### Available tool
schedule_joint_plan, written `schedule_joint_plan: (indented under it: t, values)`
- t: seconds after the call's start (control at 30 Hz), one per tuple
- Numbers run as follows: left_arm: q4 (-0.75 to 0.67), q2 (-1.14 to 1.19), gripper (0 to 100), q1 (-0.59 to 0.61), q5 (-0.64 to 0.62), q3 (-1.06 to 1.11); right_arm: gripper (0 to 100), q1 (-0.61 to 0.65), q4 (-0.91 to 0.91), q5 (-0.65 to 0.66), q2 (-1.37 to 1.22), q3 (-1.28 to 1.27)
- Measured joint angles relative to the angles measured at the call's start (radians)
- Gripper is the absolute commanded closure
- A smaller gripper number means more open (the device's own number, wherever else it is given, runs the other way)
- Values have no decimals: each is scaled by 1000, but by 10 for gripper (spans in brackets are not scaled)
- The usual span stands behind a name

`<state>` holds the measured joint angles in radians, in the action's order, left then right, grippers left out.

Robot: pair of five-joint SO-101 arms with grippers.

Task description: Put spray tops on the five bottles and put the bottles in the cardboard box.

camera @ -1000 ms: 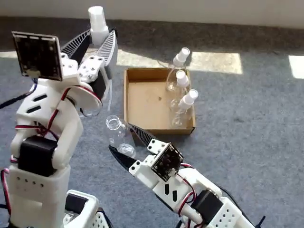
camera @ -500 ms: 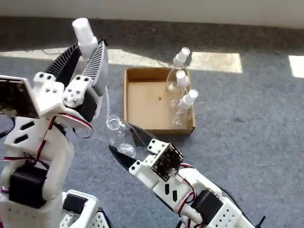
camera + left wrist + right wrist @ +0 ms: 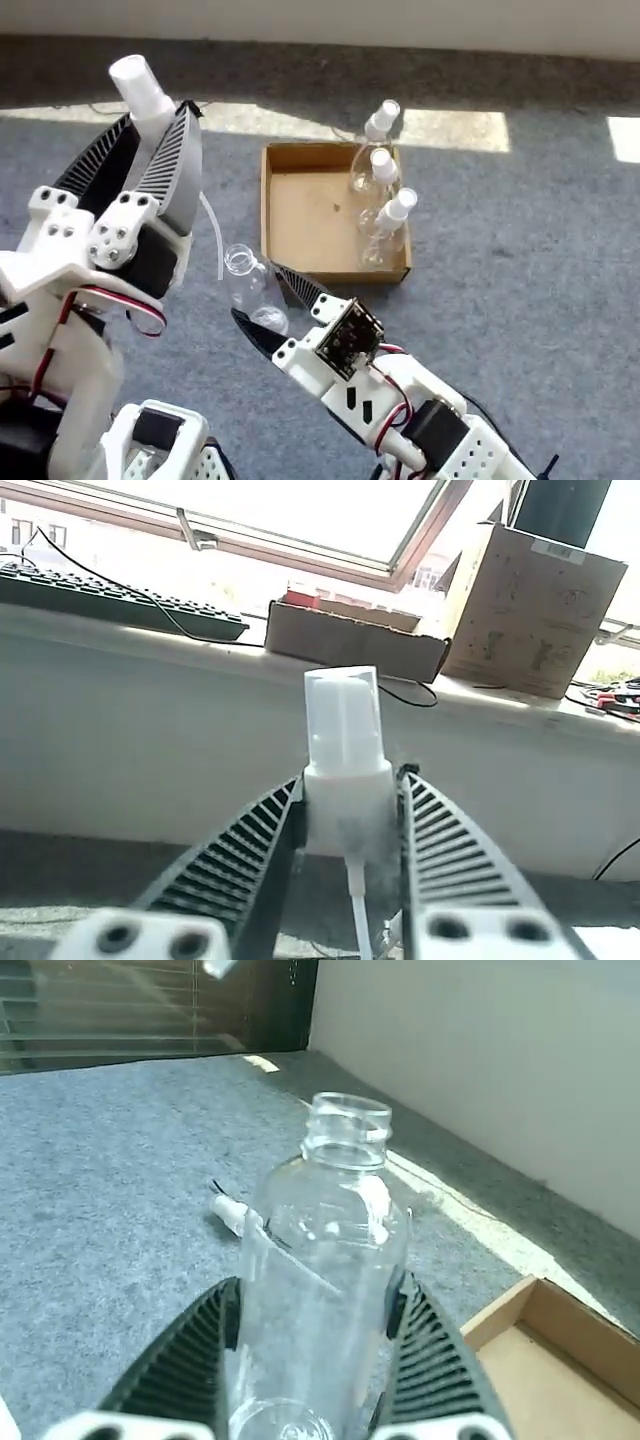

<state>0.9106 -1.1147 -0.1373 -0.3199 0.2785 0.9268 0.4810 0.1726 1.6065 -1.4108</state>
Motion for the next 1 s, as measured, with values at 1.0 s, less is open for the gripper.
schedule_joint_plan:
  t: [1.0]
  values:
    - [-143,-32,878,63,0,241,994,66,40,-6,2,0]
